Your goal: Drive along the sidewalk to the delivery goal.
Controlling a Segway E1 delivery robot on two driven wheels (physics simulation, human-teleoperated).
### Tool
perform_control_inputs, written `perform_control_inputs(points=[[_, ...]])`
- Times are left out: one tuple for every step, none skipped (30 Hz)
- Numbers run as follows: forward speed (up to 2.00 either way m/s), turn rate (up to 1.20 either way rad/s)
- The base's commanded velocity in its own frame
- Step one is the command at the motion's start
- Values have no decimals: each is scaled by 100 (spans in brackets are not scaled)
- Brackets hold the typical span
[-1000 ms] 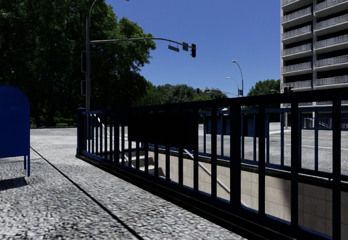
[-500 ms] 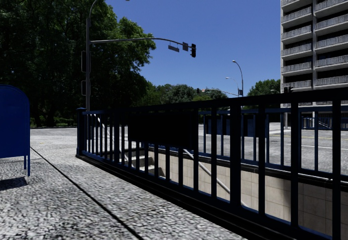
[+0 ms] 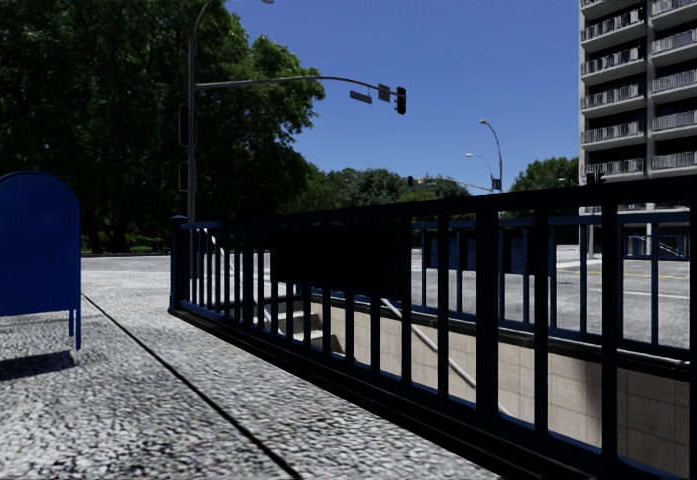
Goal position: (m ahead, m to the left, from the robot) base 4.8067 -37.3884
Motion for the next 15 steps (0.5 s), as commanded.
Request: perform_control_inputs(points=[[0,37],[0,37],[0,31],[0,31],[0,25],[0,23],[0,22],[0,22],[0,22],[0,22],[0,22],[0,22],[0,22],[0,22],[0,22]])
